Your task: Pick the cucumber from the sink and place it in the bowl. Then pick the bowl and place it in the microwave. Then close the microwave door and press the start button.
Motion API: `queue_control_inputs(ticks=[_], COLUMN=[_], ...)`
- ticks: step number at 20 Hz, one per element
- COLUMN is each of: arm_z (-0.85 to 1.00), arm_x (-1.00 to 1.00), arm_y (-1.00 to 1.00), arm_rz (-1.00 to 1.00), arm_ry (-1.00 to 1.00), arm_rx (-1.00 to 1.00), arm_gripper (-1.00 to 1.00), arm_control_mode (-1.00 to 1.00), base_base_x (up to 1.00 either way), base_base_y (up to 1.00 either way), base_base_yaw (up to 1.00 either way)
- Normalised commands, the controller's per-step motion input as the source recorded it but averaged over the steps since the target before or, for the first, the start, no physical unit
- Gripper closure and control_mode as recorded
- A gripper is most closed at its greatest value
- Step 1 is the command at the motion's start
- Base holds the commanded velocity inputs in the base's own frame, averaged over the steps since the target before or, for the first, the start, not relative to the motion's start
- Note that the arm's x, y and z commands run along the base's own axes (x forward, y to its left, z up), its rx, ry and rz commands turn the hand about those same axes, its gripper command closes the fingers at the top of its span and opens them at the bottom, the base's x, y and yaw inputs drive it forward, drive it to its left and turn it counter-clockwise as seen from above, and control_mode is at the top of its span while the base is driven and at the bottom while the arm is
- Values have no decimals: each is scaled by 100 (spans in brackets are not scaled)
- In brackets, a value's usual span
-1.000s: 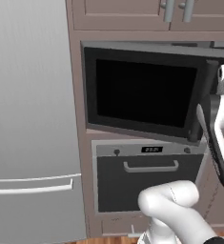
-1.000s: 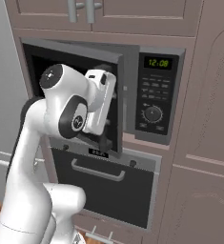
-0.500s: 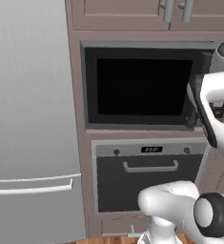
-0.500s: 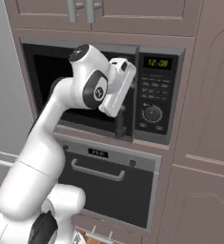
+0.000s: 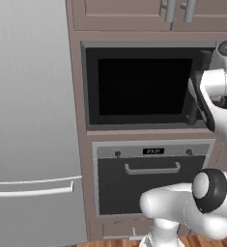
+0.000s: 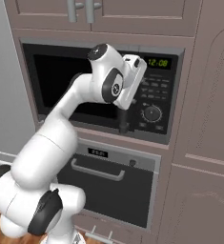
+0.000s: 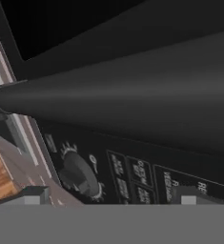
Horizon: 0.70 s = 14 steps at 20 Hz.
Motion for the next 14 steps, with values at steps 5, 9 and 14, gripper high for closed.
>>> queue_control_inputs(ticks=[5,9,14], arm_z=[2,25,-29], arm_x=[-6,-89,-93], arm_y=[0,-24,-16], arm_rz=[0,1,6], arm_ry=[-3,-2,4], arm_rx=[7,23,13], arm_gripper=[-100,-100,-100], arm_control_mode=[-100,-100,-100], base_base_x=[0,0,0], base_base_y=[0,0,0], base_base_yaw=[0,0,0])
